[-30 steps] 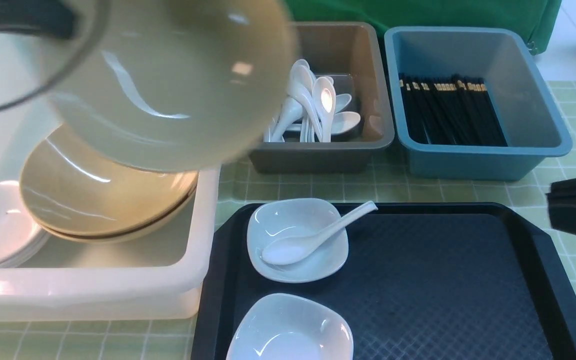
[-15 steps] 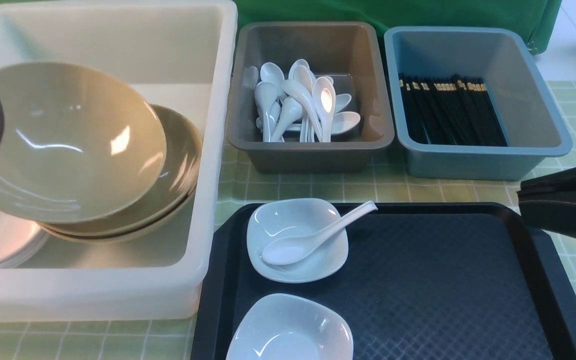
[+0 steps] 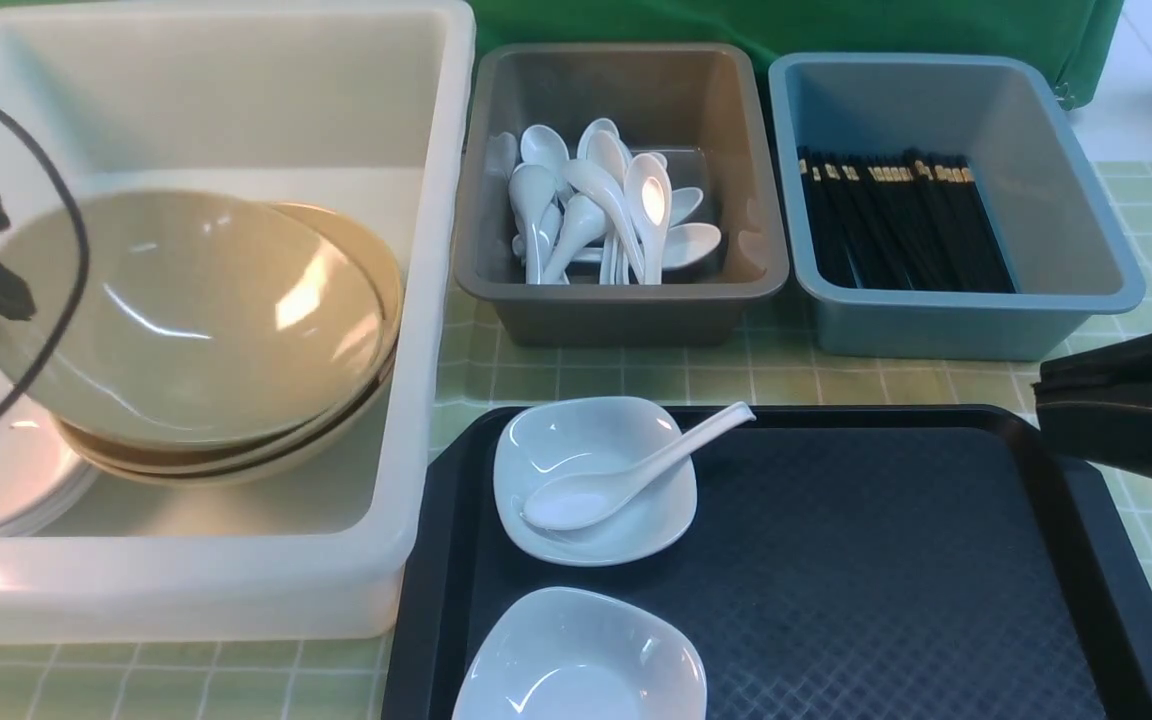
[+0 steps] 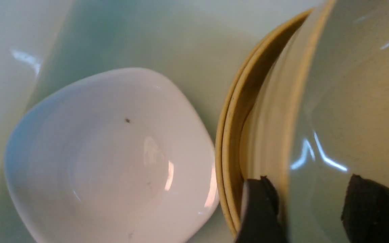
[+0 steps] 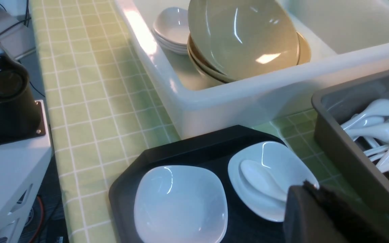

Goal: On green table put chopsticks spoon bowls plates into blue grey white boxes.
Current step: 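Place the tan bowl onto the bowl stack in the left bin with the left gripper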

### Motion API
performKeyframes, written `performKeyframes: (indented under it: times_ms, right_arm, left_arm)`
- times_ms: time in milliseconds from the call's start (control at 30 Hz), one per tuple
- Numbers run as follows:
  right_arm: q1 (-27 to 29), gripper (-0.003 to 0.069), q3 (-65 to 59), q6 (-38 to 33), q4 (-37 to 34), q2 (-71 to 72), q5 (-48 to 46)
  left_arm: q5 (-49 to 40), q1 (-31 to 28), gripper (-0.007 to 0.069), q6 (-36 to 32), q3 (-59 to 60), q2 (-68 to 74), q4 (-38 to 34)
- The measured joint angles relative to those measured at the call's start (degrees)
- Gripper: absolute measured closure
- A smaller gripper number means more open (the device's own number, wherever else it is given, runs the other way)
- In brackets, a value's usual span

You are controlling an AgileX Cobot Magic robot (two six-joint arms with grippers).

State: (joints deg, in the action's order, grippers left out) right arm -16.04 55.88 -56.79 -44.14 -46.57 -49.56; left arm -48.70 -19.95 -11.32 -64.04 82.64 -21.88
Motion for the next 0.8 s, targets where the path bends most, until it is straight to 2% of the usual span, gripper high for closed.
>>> performKeyframes:
  times_ms: [133,267,333,433,500,600,633,667,700,733,800]
  right_arm:
    - [0.00,0.0601,0.00,0.00,0.00,0.00,0.00]
    - [0.00,0.0594,0.00,0.00,0.00,0.00,0.00]
    - [0.00,0.0591,0.00,0.00,0.00,0.00,0.00]
    - [0.00,0.0589,0.00,0.00,0.00,0.00,0.00]
    - [0.00,0.0588,0.00,0.00,0.00,0.00,0.00]
    - [0.00,0.0582,0.00,0.23,0.00,0.00,0.00]
    - [0.00,0.0582,0.00,0.32,0.00,0.00,0.00]
    - [0.00,0.0581,0.00,0.85,0.00,0.00,0.00]
    - [0.00,0.0580,0.00,0.98,0.00,0.00,-0.05]
    - [0.00,0.0580,0.00,1.14,0.00,0.00,-0.20]
    - [0.00,0.0575,0.00,1.58,0.00,0.00,-0.60]
  left_arm:
    - [0.00,2.14,0.0106,3.48,0.00,-0.06,5.83]
    - [-1.15,2.21,-0.0010,6.38,-1.01,-0.83,10.48]
    - [-4.93,2.21,-0.0033,6.97,-3.81,-1.94,12.87]
    - [-10.22,2.42,-0.0039,6.23,-8.93,-3.90,12.51]
    - [-12.66,3.45,-0.0039,3.36,-11.86,-5.04,11.07]
    - [-16.04,9.66,-0.0025,-10.11,-17.56,-6.69,1.90]
    - [-16.11,10.16,-0.0025,-11.03,-17.71,-6.71,1.90]
    - [-16.38,14.25,-0.0008,-18.62,-18.38,-6.49,-2.90]
    - [-16.39,14.78,-0.0001,-19.57,-18.40,-6.39,-4.04]
    - [-16.73,19.21,0.0019,-26.62,-18.45,-5.23,-7.51]
    - [-16.85,24.92,0.0053,-33.41,-18.45,-2.66,-10.42]
